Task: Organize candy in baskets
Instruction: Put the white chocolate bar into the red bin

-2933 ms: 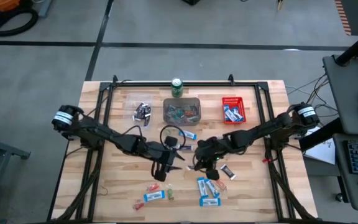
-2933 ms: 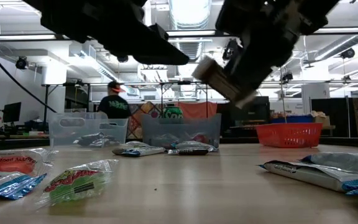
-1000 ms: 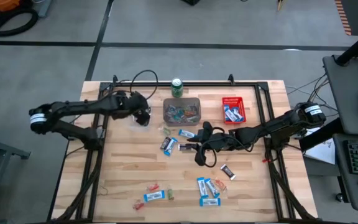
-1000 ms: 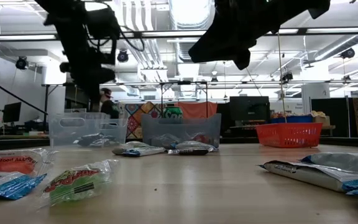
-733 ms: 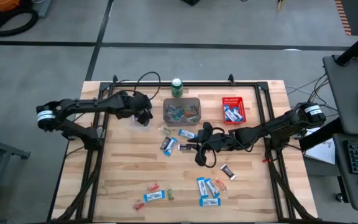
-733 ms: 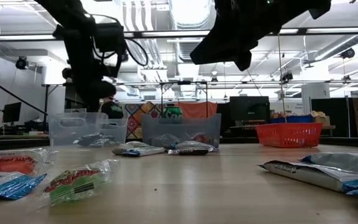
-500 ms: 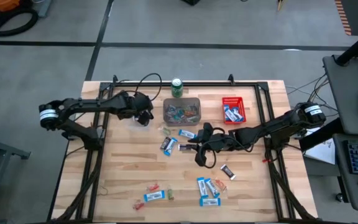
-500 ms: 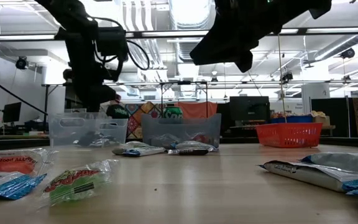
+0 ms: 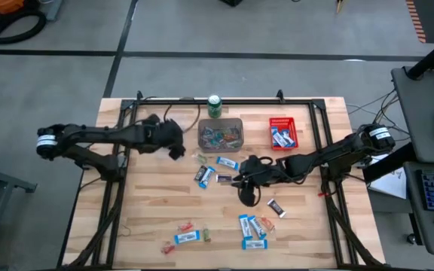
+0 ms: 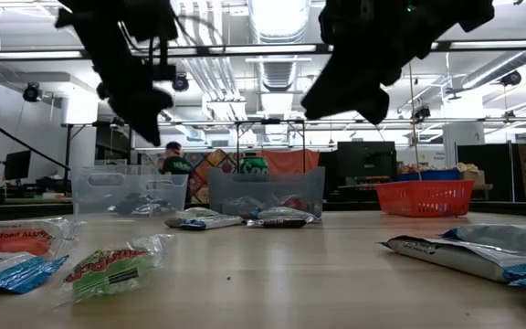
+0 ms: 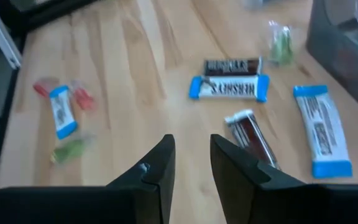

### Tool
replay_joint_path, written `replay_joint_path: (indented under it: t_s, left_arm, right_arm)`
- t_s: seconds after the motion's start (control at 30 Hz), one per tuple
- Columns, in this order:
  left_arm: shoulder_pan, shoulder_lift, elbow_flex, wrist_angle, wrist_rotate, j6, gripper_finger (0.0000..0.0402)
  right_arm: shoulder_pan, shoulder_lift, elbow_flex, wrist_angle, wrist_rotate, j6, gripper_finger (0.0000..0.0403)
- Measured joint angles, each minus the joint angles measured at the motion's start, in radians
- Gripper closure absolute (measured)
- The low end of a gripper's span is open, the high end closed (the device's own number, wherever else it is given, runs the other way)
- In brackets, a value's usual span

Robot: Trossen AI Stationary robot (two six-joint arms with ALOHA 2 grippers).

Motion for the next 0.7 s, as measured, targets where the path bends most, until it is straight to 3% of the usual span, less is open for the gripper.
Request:
replay_joint_path:
  t_s: [0.33, 0.57, 0.7]
  left_arm:
    - [-0.338, 0.046, -0.003, 0.324, 0.170, 0.148, 0.0249]
    - [-0.469, 0.203, -0.010, 0.573, 0.135, 0.100, 0.0249]
    - [-0.484, 0.322, -0.010, 0.611, 0.079, 0.036, 0.0242]
  right_arm:
    - [0.000, 0.000, 0.000, -0.099, 0.000, -0.002, 0.0327]
    - [0.007, 0.000, 0.000, -0.106, 0.000, -0.002, 0.0329]
    - [0.019, 0.001, 0.000, -0.107, 0.000, -0.002, 0.0328]
